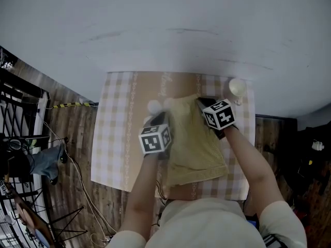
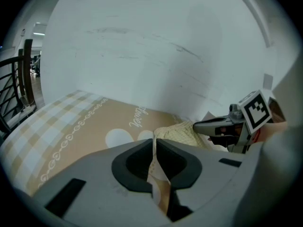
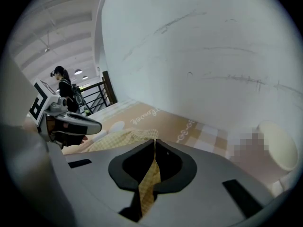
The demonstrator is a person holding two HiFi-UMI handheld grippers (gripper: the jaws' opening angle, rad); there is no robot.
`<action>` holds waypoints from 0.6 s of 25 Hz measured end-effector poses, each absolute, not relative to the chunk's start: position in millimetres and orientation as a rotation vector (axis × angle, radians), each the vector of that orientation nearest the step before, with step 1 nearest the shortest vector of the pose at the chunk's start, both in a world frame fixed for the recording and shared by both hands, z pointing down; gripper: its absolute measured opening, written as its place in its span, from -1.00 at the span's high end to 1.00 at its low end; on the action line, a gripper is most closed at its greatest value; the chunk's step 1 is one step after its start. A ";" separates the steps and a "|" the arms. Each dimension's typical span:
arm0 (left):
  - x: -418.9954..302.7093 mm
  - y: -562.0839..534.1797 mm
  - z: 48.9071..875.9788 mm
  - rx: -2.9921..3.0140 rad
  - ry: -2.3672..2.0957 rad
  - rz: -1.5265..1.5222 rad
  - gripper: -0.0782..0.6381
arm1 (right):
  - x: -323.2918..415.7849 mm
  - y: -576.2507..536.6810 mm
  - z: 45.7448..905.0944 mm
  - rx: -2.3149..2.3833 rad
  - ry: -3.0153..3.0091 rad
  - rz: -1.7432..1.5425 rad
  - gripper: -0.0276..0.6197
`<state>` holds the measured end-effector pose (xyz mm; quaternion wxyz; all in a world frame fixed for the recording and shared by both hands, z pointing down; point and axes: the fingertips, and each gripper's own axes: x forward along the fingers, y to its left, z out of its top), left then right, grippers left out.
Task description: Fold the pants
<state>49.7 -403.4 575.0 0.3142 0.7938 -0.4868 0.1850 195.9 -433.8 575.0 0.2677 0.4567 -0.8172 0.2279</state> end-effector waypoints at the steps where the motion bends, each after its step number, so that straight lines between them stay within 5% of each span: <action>1: 55.0 -405.6 576.2 2.101 -1.264 0.493 0.72 | 205.0 -435.9 576.0 1.243 -2.186 0.625 0.89; 11: 91.0 -423.7 597.3 2.099 -1.104 0.539 0.52 | 228.1 -439.5 610.4 1.200 -2.079 0.707 0.88; 15: 98.0 -424.1 610.9 2.090 -1.057 0.627 0.49 | 231.5 -443.5 620.4 1.188 -2.038 0.716 0.61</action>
